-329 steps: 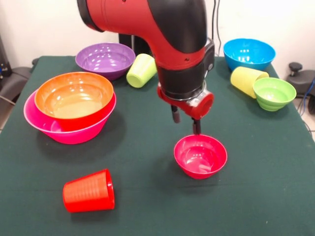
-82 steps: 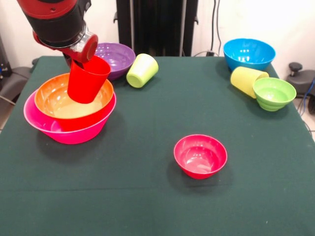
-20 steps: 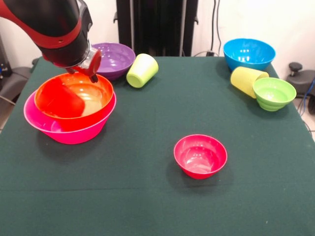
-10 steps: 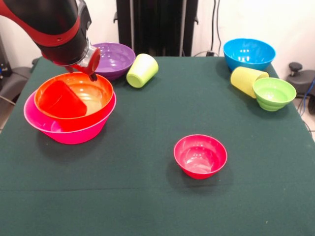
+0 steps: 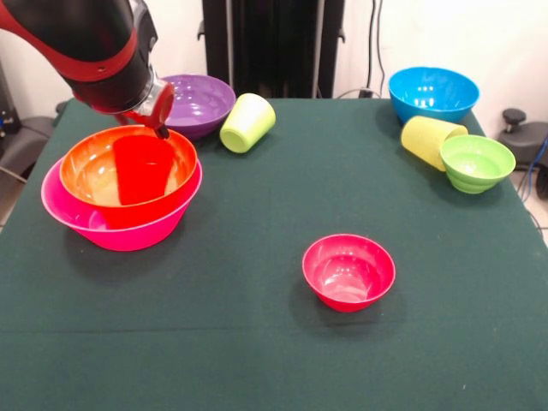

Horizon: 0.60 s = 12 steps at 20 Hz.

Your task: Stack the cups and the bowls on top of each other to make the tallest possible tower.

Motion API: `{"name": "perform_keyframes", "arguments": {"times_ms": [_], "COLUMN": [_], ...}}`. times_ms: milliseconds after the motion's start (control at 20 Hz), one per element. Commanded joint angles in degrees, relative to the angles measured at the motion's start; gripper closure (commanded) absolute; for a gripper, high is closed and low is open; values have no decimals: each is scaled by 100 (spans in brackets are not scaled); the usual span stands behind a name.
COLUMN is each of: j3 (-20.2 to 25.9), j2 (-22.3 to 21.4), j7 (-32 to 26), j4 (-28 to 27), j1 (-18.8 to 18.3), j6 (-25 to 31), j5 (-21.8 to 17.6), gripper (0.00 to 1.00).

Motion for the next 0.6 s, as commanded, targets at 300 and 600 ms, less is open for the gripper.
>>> {"name": "perform_keyframes", "arguments": {"times_ms": [300,600], "j3": [550,546], "j2": [-76,-82], "j7": [-1203,-1234], "j4": [760,678], "j1": [-165,-134], "j6": [-1231,-1055], "j5": [-311,-326], "gripper": [0,0]}}
